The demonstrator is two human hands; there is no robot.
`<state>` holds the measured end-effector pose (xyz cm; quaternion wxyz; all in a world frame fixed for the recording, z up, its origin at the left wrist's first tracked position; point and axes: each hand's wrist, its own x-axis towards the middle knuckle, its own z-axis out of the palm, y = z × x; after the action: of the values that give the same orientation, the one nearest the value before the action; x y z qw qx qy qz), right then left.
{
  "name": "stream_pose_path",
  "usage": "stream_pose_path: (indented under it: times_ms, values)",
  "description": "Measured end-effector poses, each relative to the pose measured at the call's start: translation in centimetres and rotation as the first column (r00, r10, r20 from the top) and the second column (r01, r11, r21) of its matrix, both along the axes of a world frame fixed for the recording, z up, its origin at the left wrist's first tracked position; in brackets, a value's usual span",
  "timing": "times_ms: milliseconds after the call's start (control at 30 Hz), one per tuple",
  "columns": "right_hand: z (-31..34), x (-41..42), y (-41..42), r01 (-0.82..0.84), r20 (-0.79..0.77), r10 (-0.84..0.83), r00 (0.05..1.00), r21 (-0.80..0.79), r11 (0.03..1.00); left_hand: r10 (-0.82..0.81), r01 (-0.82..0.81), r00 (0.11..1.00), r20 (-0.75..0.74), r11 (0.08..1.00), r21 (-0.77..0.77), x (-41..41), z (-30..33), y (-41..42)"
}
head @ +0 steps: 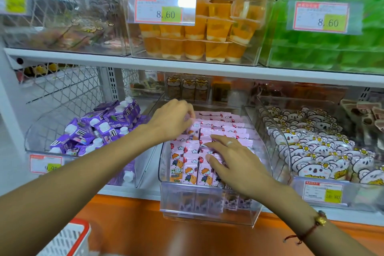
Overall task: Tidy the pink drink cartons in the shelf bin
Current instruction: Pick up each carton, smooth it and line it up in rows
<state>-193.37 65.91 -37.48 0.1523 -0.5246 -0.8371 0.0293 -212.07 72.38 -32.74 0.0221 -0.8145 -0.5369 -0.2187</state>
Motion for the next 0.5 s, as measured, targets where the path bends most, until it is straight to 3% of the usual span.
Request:
stream_pose_path:
  times_ms: [100, 233, 333, 400, 500]
  values:
    - [-0.1, 0.0, 0.1, -0.003, -0.023, 0.003, 1.0, 0.012, 1.0, -0.002, -0.021, 0.932, 0.363, 0.998, 0.058, -0.5, 0.4, -1.4]
    - [-0.1, 0.1, 0.2, -0.008, -0.038, 0.009, 0.999, 0.034, 0.999, -0.075, -0.054, 0.662, 0.746, 0.988, 0.147, -0.7, 0.2, -3.9]
    - [0.4, 0.0, 0.2, -0.006, -0.128, 0.009, 0.992, 0.029, 1.0, -0.181, -0.114, 0.498, 0.848, 0.956, 0.271, -0.4, 0.0, -6.0]
    - [1.2, -0.3, -0.1, 0.008, -0.281, 0.019, 0.959, 0.095, 0.995, -0.236, -0.134, 0.418, 0.877, 0.939, 0.317, -0.2, 0.0, -7.3]
    - [2.6, -1.2, -1.1, 0.001, -0.573, 0.067, 0.817, 0.118, 0.993, -0.262, -0.127, 0.367, 0.893, 0.937, 0.326, 0.2, -0.2, -8.6]
